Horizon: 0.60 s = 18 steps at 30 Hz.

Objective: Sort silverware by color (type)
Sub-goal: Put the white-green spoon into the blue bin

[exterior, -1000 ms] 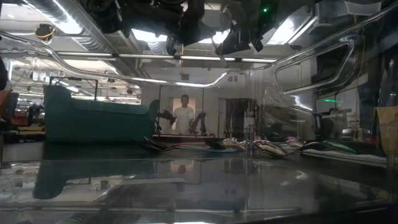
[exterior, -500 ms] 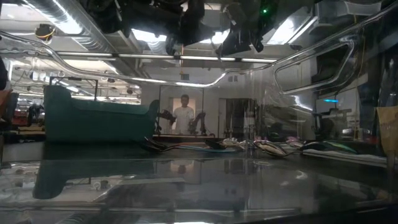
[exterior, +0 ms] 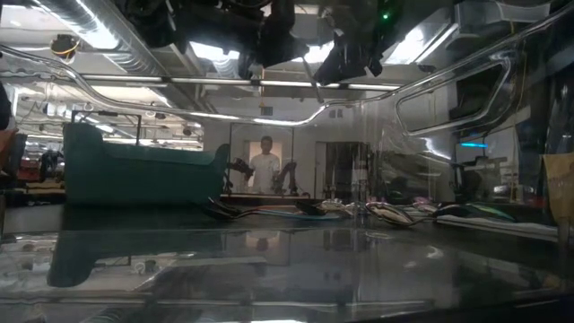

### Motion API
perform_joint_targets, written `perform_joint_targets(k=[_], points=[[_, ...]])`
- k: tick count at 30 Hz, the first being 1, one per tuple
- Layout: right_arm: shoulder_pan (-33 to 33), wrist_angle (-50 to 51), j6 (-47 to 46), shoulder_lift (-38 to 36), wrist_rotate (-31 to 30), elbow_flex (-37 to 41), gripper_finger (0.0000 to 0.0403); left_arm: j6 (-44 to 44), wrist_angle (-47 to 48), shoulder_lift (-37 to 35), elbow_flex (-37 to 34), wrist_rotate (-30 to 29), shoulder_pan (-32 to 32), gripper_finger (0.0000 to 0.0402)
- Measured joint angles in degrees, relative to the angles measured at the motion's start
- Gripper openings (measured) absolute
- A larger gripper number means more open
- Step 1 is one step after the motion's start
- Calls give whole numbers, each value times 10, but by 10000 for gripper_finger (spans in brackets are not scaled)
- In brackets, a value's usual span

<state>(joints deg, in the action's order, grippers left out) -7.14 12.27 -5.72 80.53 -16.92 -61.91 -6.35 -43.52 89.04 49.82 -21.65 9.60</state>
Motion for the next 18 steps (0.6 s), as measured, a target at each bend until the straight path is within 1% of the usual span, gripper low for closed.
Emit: perform_joint_targets(k=[4, 7, 9, 13, 18], points=[[0, 33, 0, -26, 0, 0, 117, 9, 49, -28, 0, 0, 10, 17], [0, 69, 0, -49, -1, 0, 117, 10, 116, -65, 0, 1, 22, 17], [0, 92, 0, -65, -6, 0, 117, 10, 174, -99, 0, 1, 34, 17], [0, 133, 1, -92, -36, 0, 117, 10, 313, -173, 0, 1, 63, 17], [0, 151, 0, -113, -67, 0, 117, 8, 460, -264, 0, 1, 102, 17]])
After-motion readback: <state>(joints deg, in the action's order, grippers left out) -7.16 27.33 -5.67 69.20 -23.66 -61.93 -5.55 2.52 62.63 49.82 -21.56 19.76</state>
